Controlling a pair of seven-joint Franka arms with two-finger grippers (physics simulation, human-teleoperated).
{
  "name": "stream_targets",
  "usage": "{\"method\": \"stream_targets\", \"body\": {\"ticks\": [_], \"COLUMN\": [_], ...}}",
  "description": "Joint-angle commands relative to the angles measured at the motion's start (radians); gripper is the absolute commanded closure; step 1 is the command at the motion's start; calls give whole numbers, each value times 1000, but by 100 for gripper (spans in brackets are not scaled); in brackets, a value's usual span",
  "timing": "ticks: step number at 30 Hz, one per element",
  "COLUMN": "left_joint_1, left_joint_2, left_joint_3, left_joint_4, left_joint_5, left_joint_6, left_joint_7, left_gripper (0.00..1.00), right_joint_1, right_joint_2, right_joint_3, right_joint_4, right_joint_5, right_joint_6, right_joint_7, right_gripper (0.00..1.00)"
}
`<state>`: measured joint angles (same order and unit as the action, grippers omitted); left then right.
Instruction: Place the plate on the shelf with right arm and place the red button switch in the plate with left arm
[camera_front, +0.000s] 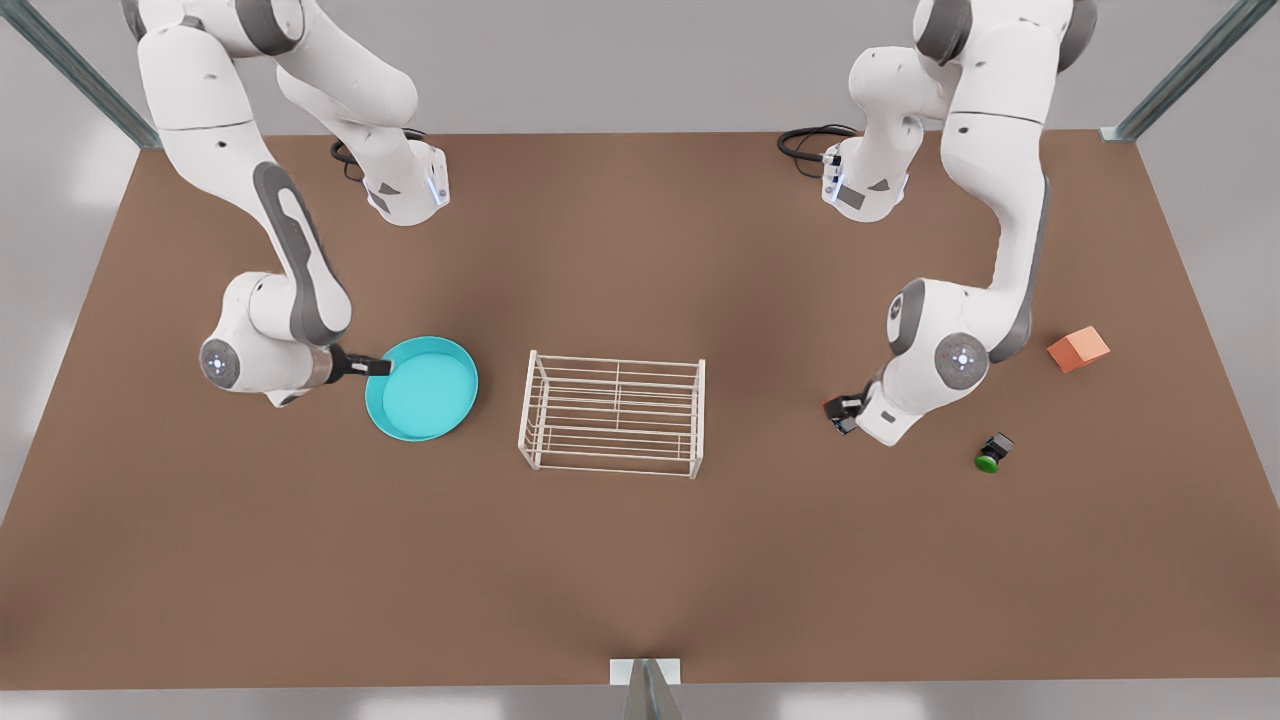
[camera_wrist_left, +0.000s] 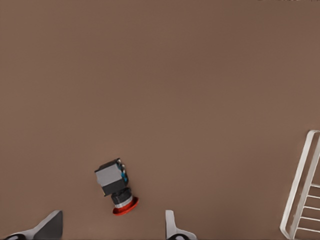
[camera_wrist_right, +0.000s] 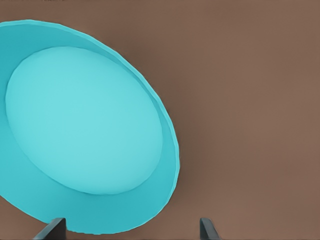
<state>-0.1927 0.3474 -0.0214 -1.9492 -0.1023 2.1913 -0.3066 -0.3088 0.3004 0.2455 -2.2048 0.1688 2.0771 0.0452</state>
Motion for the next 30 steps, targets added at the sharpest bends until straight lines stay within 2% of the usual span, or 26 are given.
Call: {"method": "stream_targets", "body": {"ticks": [1,3,9,10,11,14,16,17,20,24,28,30], "left_joint_1": [1,2,19,19,19,22,22,22,22,13,13,12], "left_joint_2": [18,21,90,108,116,116,116,117,131,120,123,133], "left_joint_3": [0,0,1,1,1,11,17,20,23,21,21,21], "left_joint_4": [-13,-60,-54,-51,-53,-57,-60,-62,-74,-125,-134,-134], "left_joint_5": [-7,-8,-43,-45,-43,-42,-40,-39,-30,-28,-20,-20], "left_joint_6": [113,180,245,265,272,260,257,255,232,234,243,265], "left_joint_7": [-350,-350,-350,-350,-350,-350,-348,-348,-348,-348,-348,-350], "left_gripper": [0,0,0,0,0,0,0,0,0,0,0,0], "right_joint_1": [-3,-3,-26,-24,-23,-18,-16,-18,-18,-18,-23,-24], "right_joint_2": [39,77,128,129,137,137,144,157,157,151,125,125], "right_joint_3": [-9,-12,-15,-14,-14,-12,-12,-12,-12,-11,-9,-9], "right_joint_4": [8,11,25,28,34,42,47,57,62,70,247,309], "right_joint_5": [-9,23,37,35,34,32,32,32,29,17,14,14], "right_joint_6": [80,86,100,100,100,98,98,98,92,78,-224,-304], "right_joint_7": [-42,-50,-88,-88,-88,-87,-87,-87,-85,-82,-81,-81], "right_gripper": [0,0,0,4,9,39,49,49,71,76,76,76]}}
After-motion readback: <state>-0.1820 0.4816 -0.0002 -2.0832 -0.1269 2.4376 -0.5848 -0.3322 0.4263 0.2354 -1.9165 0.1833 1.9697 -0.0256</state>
